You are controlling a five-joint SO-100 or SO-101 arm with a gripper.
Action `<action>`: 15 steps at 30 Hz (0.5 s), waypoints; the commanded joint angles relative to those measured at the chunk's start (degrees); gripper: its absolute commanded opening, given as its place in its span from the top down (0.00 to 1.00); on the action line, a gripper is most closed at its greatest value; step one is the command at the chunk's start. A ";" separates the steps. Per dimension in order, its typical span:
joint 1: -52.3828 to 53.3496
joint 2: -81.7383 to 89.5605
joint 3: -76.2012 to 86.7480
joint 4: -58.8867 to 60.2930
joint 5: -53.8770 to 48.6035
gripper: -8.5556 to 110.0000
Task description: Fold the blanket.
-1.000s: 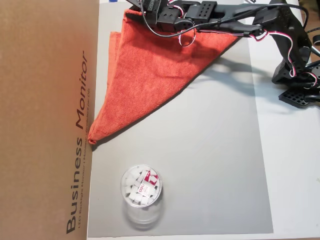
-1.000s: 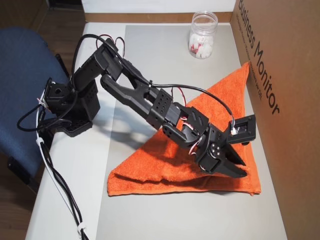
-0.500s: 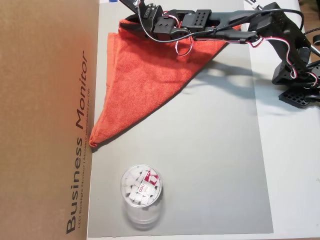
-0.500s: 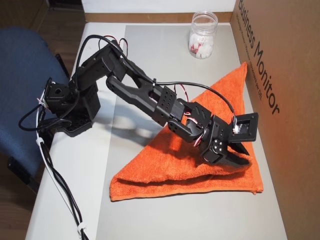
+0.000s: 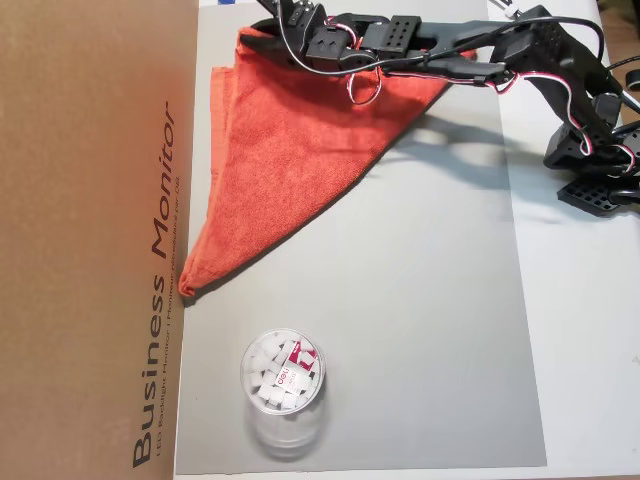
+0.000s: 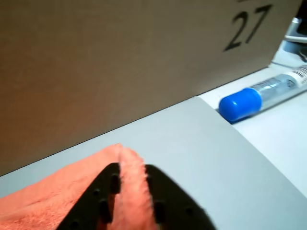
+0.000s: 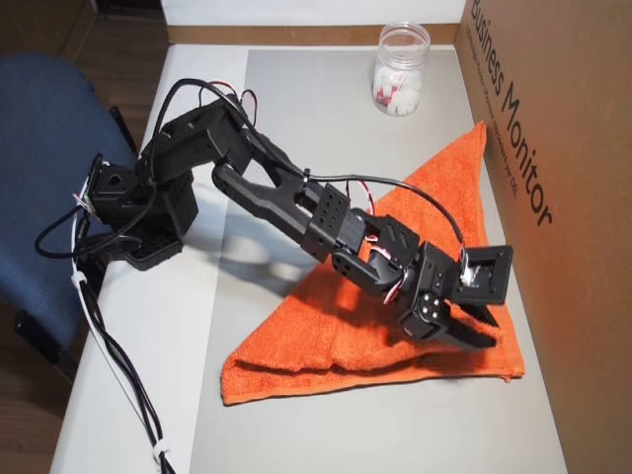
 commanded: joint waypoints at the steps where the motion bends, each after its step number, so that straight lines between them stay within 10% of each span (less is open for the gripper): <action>1: -0.09 0.44 -2.46 -0.26 -0.09 0.82; 15: -2.11 2.55 0.97 -0.26 -0.79 0.76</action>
